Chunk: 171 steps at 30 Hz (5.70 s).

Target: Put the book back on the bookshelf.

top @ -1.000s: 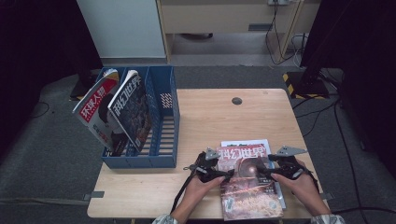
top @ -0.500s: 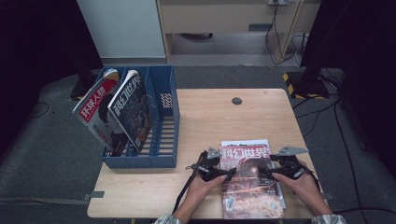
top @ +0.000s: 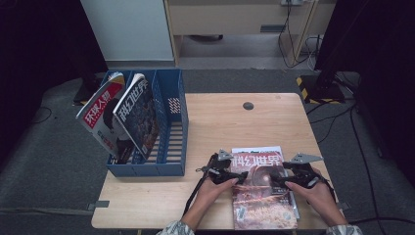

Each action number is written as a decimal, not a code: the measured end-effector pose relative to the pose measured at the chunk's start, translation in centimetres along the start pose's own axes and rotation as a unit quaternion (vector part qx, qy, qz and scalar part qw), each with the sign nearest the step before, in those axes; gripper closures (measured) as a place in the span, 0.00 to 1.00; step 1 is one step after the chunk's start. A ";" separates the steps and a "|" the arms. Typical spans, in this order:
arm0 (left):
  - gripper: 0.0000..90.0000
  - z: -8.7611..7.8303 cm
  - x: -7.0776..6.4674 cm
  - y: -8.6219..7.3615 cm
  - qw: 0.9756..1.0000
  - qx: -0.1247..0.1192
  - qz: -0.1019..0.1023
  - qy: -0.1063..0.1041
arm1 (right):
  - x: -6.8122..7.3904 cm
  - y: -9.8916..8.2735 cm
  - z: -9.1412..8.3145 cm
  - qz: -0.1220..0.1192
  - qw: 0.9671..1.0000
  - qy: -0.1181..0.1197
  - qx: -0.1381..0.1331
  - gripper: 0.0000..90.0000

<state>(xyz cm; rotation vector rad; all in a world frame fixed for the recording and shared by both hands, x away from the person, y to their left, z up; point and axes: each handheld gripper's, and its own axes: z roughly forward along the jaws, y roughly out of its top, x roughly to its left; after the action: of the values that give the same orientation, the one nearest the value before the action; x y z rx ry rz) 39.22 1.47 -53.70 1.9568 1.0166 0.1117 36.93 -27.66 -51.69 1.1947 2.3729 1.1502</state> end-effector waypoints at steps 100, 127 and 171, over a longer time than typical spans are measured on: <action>0.44 -1.2 -2.4 2.0 0.998 -0.043 -0.021 -0.042 | 1.5 0.4 0.7 -0.024 1.000 -0.008 -0.018 0.39; 0.85 -3.9 -2.9 3.7 0.995 -0.091 -0.024 -0.037 | 1.7 1.1 0.3 -0.008 0.999 0.018 -0.025 0.19; 0.91 -7.1 -3.8 6.1 0.988 -0.137 0.062 -0.027 | 3.0 1.4 1.2 -0.037 0.992 0.119 0.027 0.40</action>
<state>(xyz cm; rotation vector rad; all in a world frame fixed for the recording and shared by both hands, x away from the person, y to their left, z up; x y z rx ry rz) 37.27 2.07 -43.79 1.7597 0.7974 0.2541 36.46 -24.18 -51.06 1.0269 2.6134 1.2761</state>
